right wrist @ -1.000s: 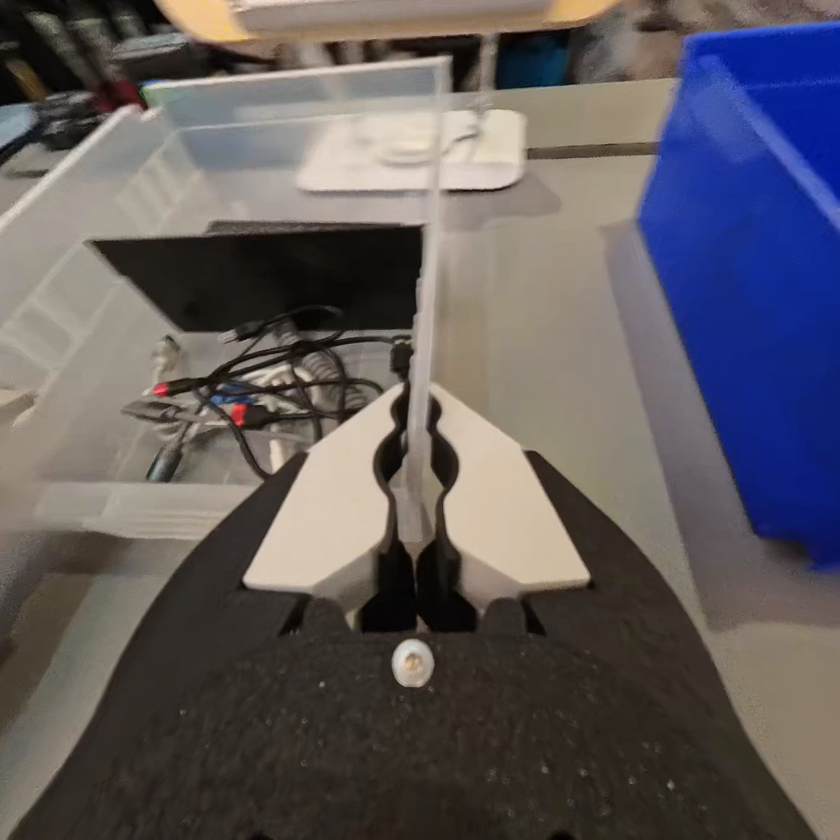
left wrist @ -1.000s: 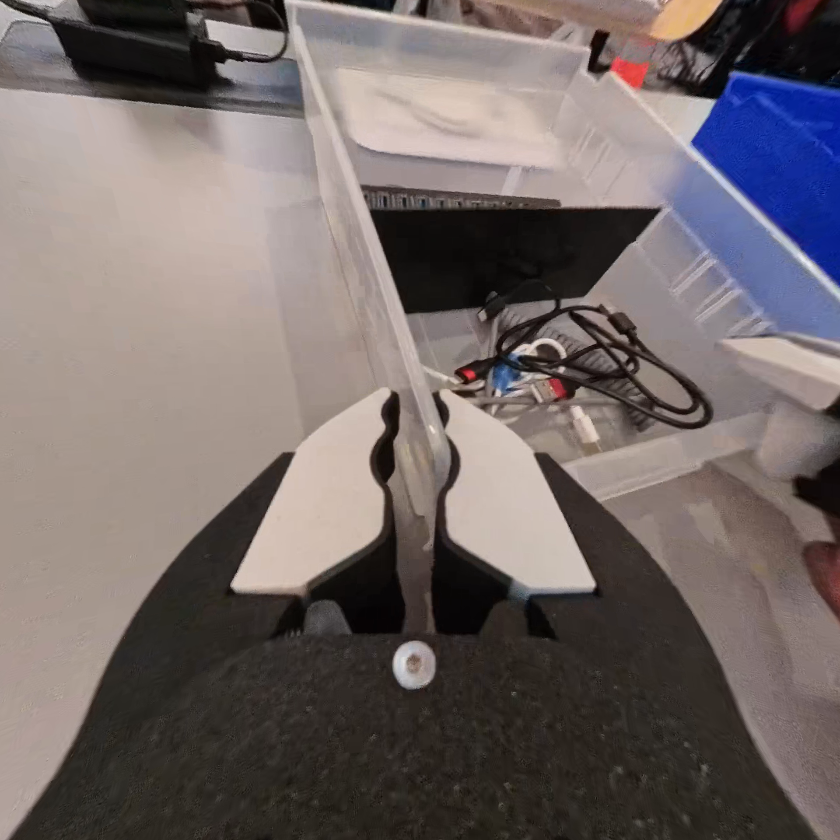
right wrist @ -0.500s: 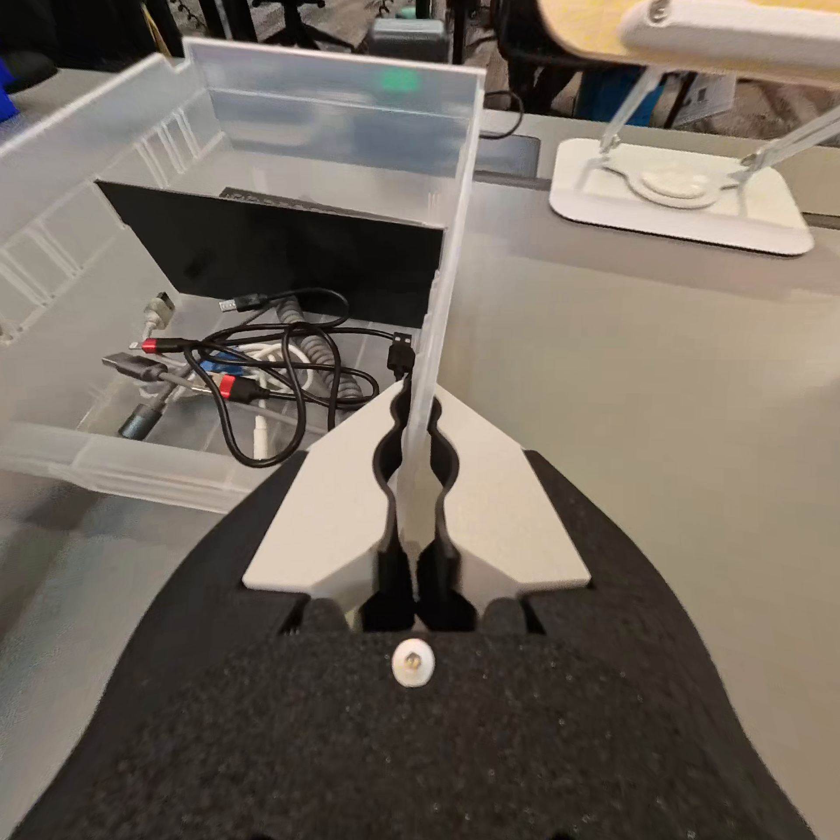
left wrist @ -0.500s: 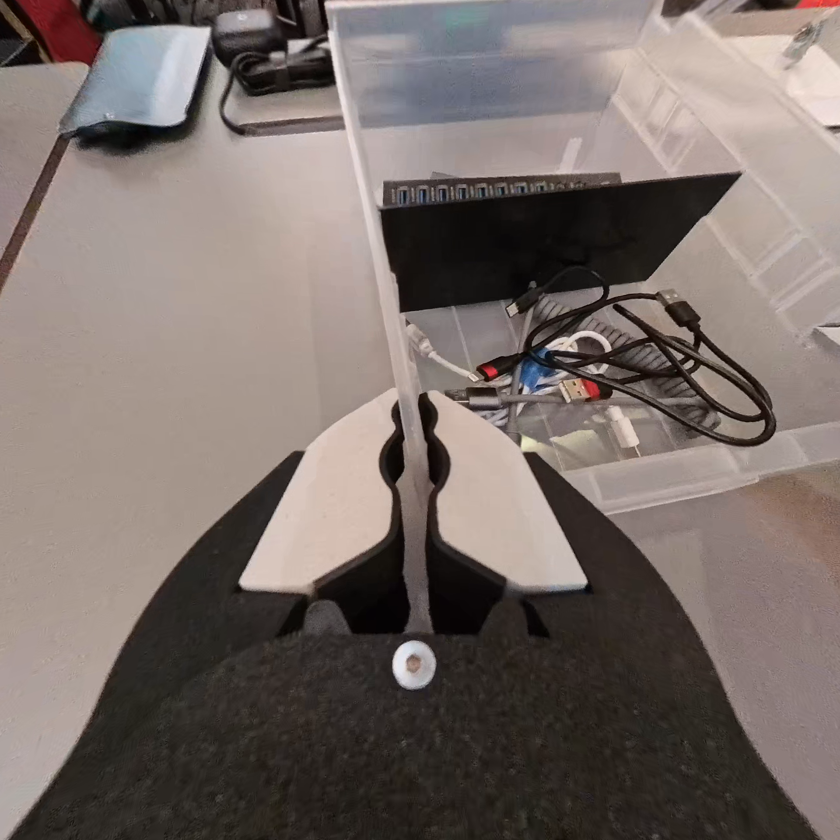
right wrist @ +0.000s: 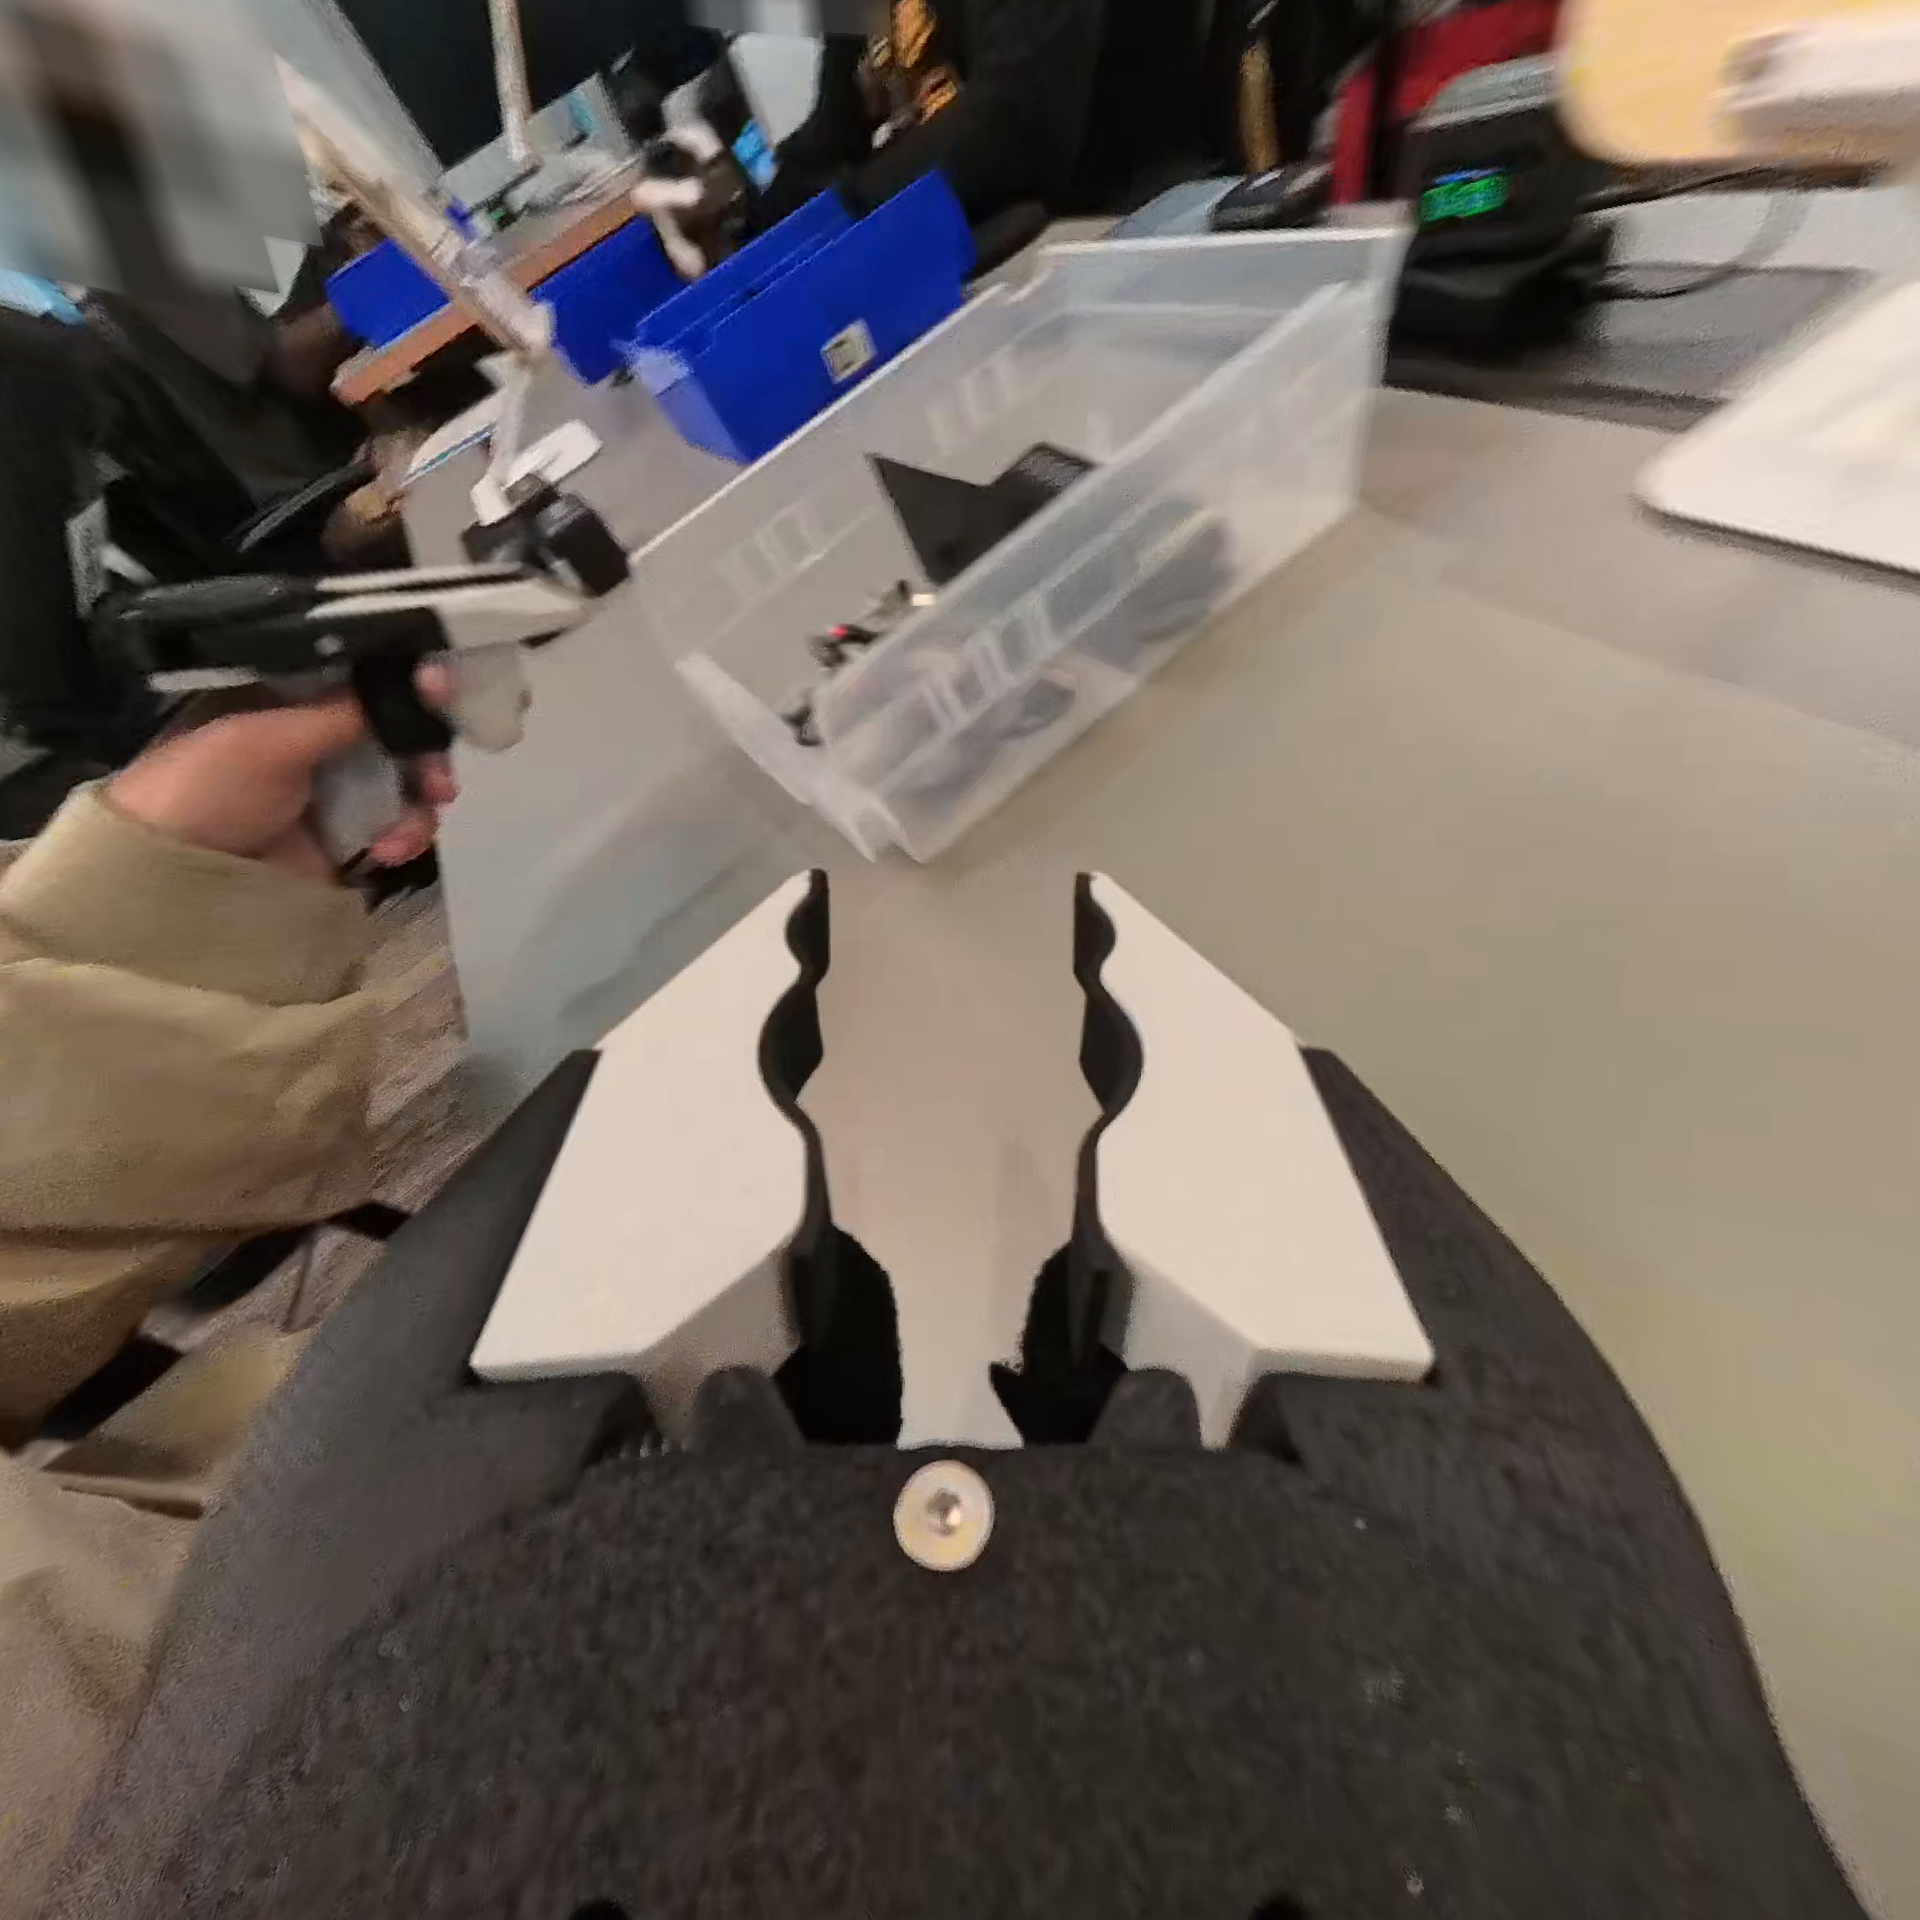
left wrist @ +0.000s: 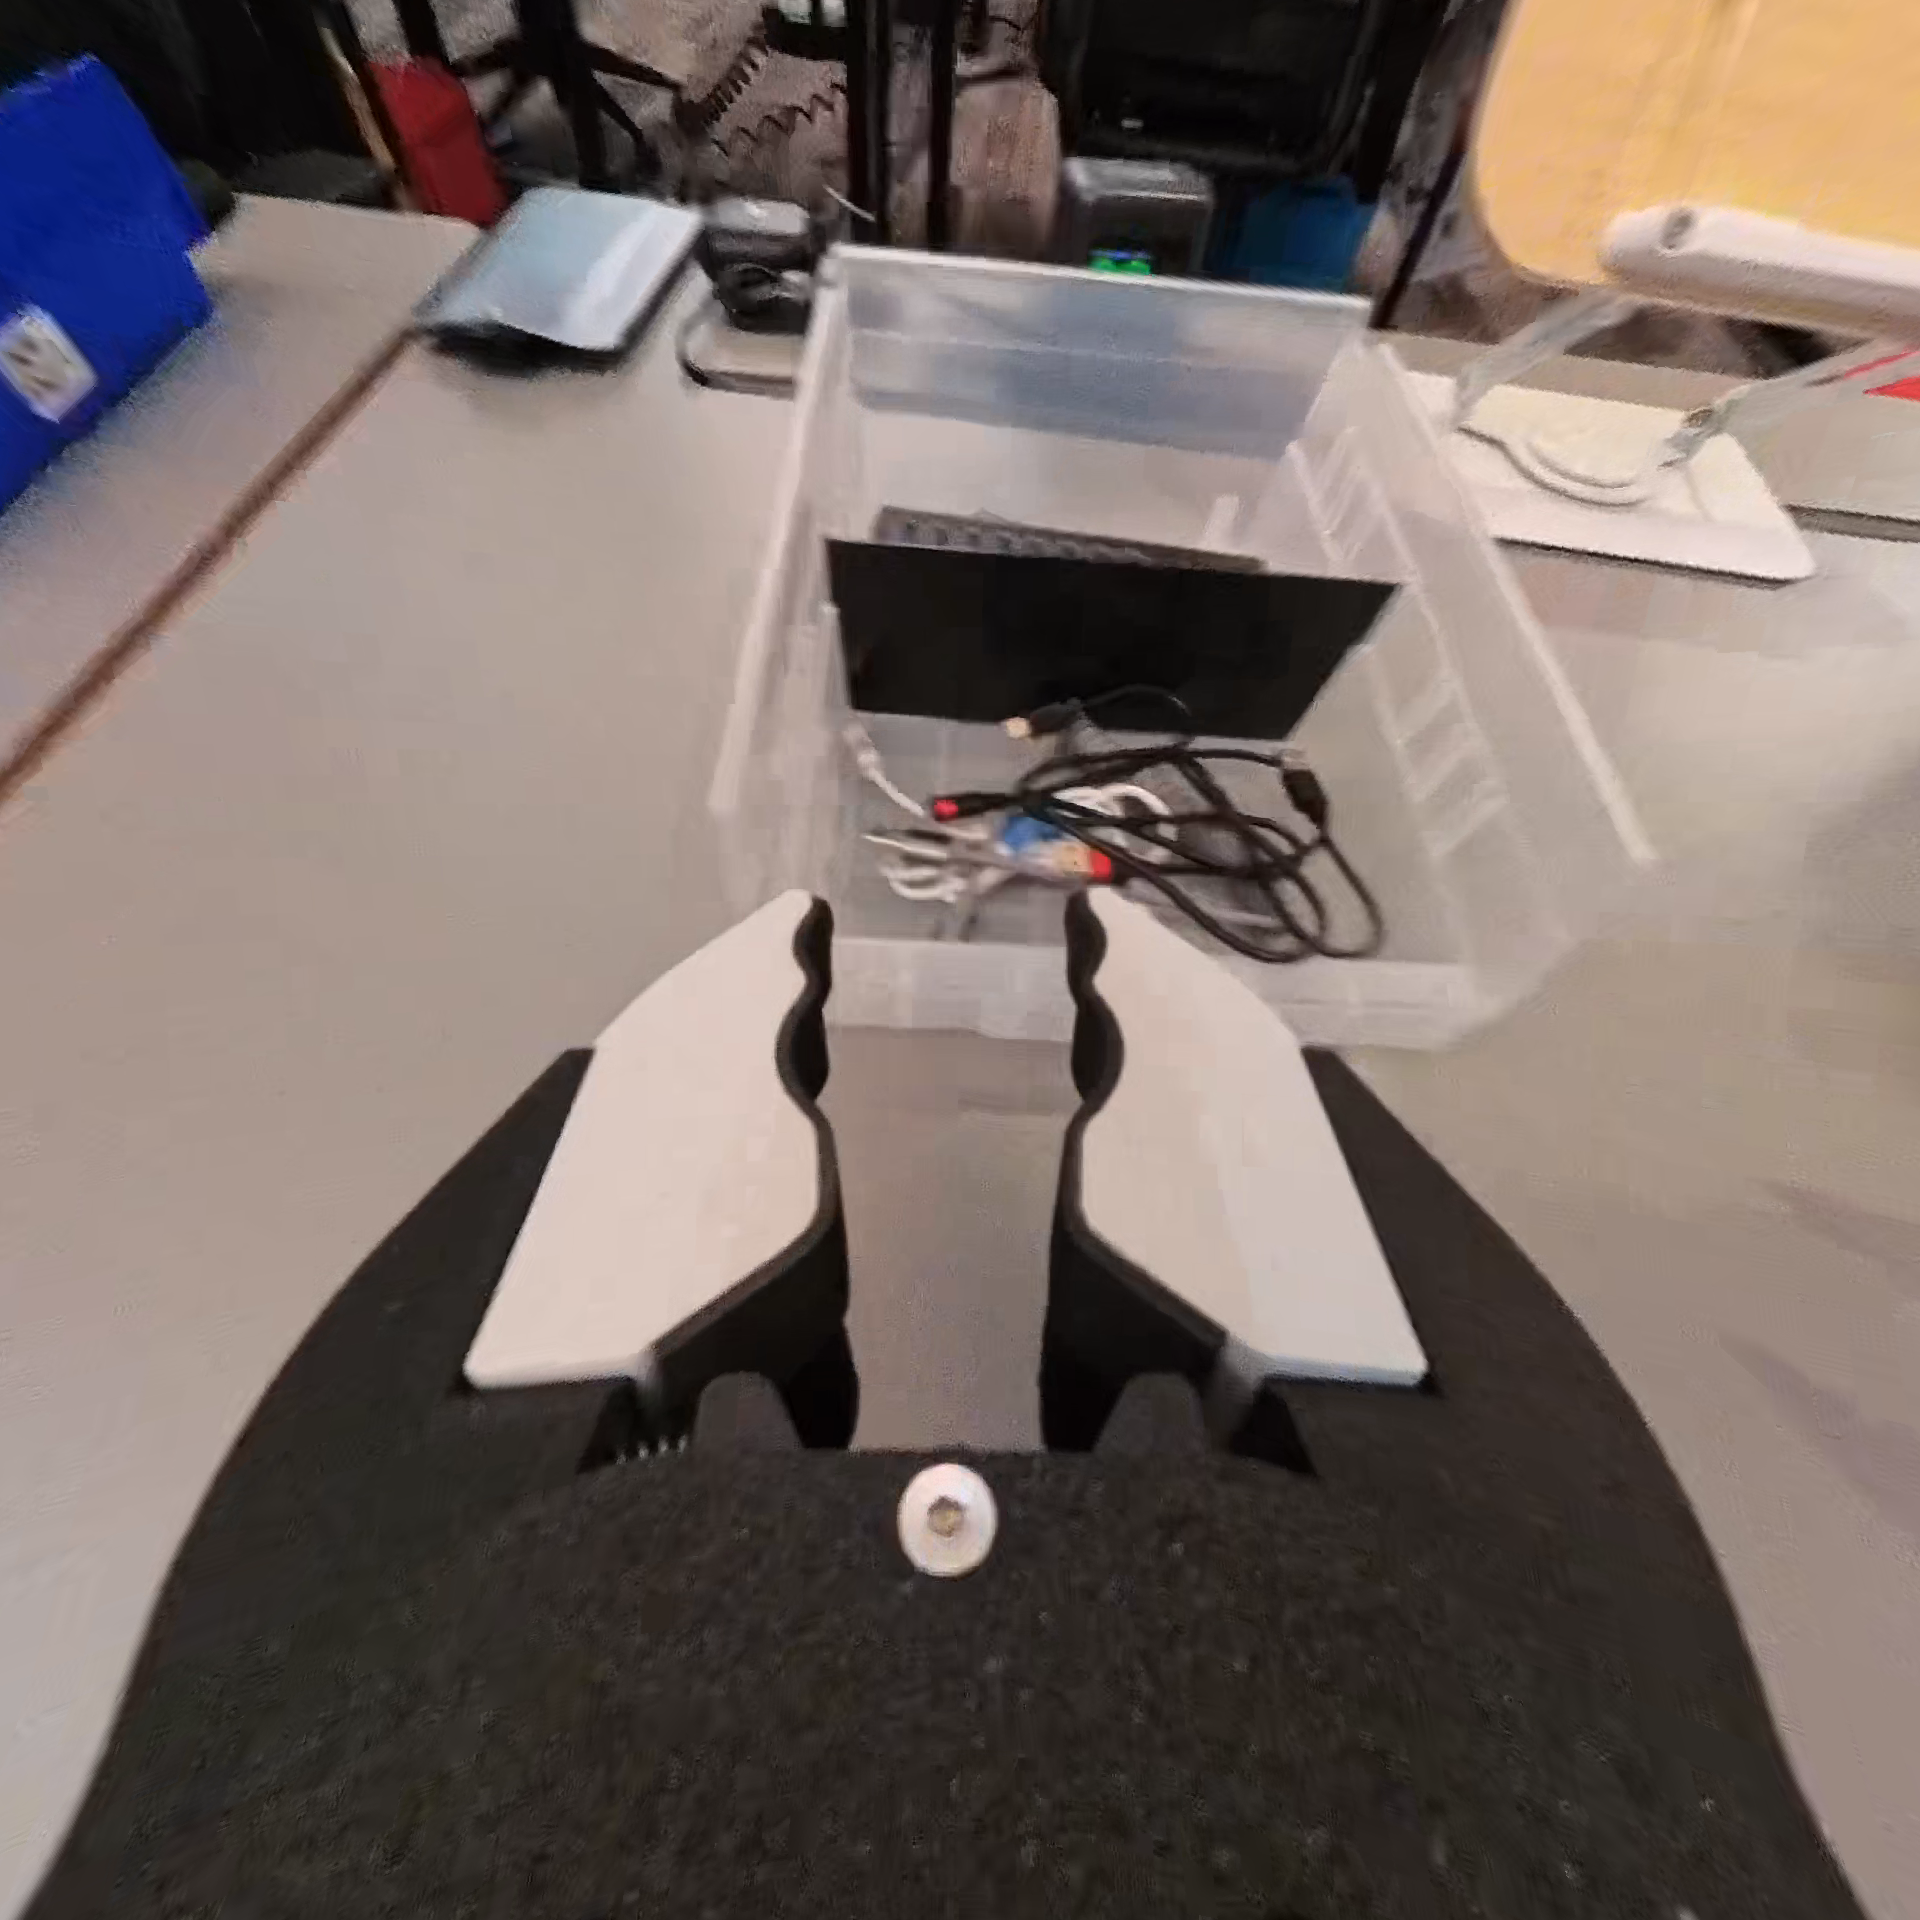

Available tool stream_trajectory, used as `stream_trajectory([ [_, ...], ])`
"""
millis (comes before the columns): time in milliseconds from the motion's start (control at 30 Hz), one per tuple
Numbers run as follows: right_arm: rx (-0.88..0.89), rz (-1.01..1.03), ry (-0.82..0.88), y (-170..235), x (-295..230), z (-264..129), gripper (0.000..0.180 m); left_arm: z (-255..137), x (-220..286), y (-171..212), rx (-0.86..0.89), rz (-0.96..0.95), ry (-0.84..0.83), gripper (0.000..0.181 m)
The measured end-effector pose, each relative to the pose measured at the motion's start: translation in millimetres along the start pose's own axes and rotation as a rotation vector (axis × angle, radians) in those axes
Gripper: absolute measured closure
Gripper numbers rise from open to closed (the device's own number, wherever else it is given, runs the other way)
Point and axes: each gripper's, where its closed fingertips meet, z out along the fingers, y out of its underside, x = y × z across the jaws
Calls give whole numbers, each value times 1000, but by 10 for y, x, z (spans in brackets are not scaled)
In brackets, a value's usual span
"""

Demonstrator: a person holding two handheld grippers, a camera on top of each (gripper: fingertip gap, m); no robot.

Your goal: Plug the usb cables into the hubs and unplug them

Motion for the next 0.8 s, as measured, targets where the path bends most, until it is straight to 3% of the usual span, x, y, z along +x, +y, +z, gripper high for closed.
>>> stream_trajectory([
  [67, 74, -8, 86, 87, 165, -464, 133, -61, 485, 214, -41, -28, 158, 131],
  [133, 149, -52, 190, 146, 273, -907, 133, -79, 694, 370, -25, -16, 184, 130],
  [267, 324, -81, 612, 157, 868, -2008, 140, -61, 681, 430, 83, 3, 125, 130],
  [367, 319, -79, 927, 389, 1468, -2705, 136, -73, 589, 389, 155, 49, 96, 134],
  [433, 282, -68, 1006, 582, 1679, -2851, 134, 1, 452, 387, 160, 108, 45, 134],
  [533, 242, 8, 948, 849, 1683, -2737, 134, 65, 361, 283, 169, 77, 32, 135],
  [633, 267, 88, 851, 911, 1575, -2647, 134, 83, 452, 224, 191, 7, 93, 135],
  [800, 241, 73, 908, 998, 1605, -2741, 135, 163, 468, 244, 169, 34, 78, 135],
])
